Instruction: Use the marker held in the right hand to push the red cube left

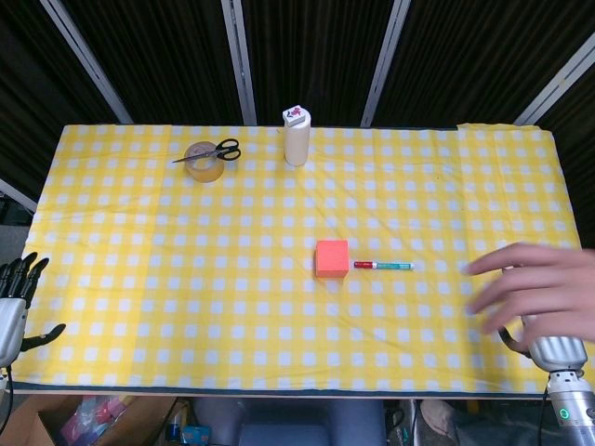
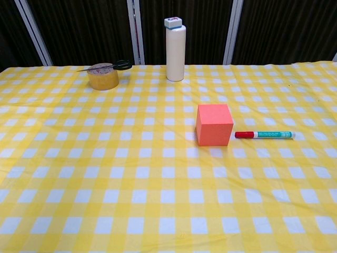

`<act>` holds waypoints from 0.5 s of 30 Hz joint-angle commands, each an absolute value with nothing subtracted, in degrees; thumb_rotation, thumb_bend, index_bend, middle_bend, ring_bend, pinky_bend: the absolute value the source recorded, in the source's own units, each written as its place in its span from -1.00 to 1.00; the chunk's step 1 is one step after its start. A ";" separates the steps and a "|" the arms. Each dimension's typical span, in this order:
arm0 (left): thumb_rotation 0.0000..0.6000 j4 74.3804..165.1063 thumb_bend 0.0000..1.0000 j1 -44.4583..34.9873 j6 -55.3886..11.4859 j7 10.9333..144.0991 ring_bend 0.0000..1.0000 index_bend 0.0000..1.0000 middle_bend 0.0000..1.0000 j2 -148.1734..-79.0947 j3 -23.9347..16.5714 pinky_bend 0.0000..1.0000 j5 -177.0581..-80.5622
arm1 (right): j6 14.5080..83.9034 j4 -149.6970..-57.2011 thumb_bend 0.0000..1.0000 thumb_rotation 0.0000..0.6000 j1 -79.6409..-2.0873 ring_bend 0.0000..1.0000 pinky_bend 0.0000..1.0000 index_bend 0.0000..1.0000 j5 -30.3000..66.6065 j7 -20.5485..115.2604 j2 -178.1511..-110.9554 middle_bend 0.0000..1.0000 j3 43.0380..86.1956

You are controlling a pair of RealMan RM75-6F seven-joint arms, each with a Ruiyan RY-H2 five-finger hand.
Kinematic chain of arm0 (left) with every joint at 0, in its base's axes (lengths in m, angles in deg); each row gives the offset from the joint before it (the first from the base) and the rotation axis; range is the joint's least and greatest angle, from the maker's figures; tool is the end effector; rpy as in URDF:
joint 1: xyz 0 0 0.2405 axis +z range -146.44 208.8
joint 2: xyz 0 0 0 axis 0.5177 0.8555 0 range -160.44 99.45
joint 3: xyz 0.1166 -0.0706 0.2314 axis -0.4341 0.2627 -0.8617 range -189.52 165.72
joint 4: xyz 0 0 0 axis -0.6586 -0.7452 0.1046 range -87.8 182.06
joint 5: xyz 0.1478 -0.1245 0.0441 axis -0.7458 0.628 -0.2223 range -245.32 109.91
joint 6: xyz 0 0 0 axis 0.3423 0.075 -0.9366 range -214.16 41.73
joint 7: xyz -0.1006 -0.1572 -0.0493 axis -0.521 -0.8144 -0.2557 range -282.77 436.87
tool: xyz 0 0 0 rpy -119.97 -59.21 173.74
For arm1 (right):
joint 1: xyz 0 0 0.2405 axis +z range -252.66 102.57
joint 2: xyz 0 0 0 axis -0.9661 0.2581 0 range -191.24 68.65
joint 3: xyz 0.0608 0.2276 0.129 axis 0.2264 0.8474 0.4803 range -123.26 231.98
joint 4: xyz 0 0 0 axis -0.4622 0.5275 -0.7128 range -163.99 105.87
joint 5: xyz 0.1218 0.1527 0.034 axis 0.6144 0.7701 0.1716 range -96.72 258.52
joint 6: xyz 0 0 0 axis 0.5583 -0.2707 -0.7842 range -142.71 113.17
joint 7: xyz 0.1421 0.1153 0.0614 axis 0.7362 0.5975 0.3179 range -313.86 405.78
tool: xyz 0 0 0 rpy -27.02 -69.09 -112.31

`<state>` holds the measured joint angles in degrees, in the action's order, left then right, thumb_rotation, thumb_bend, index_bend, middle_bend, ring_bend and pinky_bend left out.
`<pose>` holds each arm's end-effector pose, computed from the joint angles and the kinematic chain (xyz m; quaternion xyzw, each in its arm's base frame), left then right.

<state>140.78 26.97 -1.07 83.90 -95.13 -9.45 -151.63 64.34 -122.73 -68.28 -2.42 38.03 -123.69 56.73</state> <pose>-0.3218 0.2244 0.1713 -0.6001 -0.3749 -0.3514 0.6130 -0.3239 -0.2376 0.1665 0.6359 -0.3752 0.3158 0.5959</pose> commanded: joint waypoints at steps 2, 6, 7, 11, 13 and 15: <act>1.00 140.86 -1.00 26.88 -1.18 84.03 -1.00 -1.00 -1.00 -95.17 -9.45 -1.00 -151.66 | 64.28 -122.81 -0.27 1.00 -68.30 -1.00 -1.00 -1.00 -2.41 38.28 -123.62 -1.00 56.70; 1.00 141.06 -1.00 26.83 -1.10 84.16 -1.00 -1.00 -1.00 -95.17 -9.54 -1.00 -152.01 | 63.99 -123.17 -0.27 1.00 -68.15 -1.00 -1.00 -1.00 -2.10 38.91 -123.64 -1.00 56.89; 1.00 141.07 -1.00 26.83 -1.04 84.19 -1.00 -1.00 -1.00 -95.16 -9.59 -1.00 -152.16 | 63.90 -123.42 -0.27 1.00 -68.03 -1.00 -1.00 -1.00 -2.02 39.13 -123.70 -1.00 57.04; 1.00 141.05 -1.00 26.72 -1.14 83.90 -1.00 -1.00 -1.00 -95.14 -9.62 -1.00 -152.37 | 62.99 -125.38 -0.27 1.00 -66.90 -1.00 -1.00 -1.00 -1.55 39.23 -123.91 -1.00 58.04; 1.00 140.94 -1.00 26.57 -1.45 83.70 -1.00 -1.00 -1.00 -95.10 -9.62 -1.00 -152.32 | 61.97 -126.68 -0.27 1.00 -66.00 -1.00 -1.00 -0.95 -0.83 38.26 -124.03 -1.00 58.67; 1.00 140.98 -1.00 26.34 -2.08 83.57 -1.00 -1.00 -1.00 -95.01 -9.65 -1.00 -152.06 | 60.18 -128.28 -0.27 1.00 -64.35 -1.00 -1.00 -0.83 0.76 36.28 -124.61 -1.00 59.90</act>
